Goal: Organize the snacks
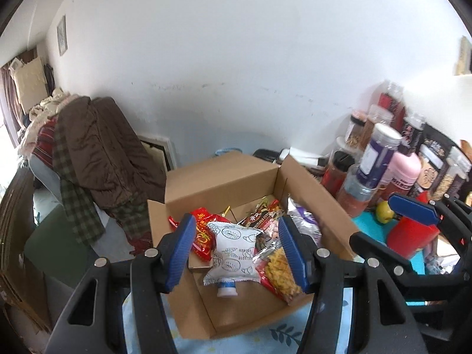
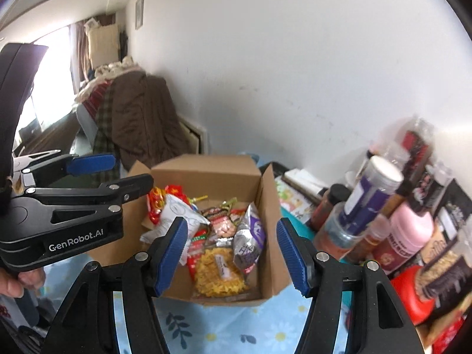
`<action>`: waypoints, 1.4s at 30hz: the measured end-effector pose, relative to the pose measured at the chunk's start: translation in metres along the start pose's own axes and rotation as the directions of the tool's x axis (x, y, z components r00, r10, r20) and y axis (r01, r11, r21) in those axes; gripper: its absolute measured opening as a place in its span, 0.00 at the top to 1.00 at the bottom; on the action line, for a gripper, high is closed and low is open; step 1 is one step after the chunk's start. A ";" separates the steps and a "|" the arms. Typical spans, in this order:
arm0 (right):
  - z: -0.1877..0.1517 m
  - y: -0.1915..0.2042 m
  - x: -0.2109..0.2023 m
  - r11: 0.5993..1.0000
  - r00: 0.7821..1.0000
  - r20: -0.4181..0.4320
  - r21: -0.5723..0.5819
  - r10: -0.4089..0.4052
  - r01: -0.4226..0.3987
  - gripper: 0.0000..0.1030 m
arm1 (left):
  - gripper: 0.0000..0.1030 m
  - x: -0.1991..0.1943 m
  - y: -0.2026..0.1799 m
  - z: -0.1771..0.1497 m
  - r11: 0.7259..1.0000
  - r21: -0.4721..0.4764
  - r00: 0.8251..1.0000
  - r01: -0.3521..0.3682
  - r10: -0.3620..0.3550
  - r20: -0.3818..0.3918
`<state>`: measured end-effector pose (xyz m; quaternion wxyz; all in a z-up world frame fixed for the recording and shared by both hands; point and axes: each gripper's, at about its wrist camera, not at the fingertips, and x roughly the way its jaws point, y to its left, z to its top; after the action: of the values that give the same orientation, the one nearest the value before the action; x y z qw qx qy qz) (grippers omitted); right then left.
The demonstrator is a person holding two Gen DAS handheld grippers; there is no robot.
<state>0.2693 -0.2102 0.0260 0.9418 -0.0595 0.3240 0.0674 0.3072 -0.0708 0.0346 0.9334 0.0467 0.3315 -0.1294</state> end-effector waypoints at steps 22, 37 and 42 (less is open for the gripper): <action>-0.059 0.039 -0.156 0.999 0.973 0.229 0.027 -0.034 0.028 0.24 | 0.21 -0.156 -0.017 -0.076 0.999 0.029 0.979 0.028 -0.034 0.203; -0.124 0.058 -0.159 1.000 0.984 0.180 0.017 0.014 -0.017 0.22 | 0.21 -0.166 -0.018 -0.143 0.999 -0.044 0.985 -0.008 0.015 0.170; -0.127 0.058 -0.154 0.999 0.983 0.179 0.002 0.038 -0.039 0.22 | 0.21 -0.162 -0.014 -0.151 0.996 -0.084 0.988 -0.027 0.039 0.150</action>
<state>0.0634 -0.1868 0.0181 0.9658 -0.0443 0.2393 0.0898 0.0910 -0.0237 0.0199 0.9590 0.0042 0.2637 -0.1034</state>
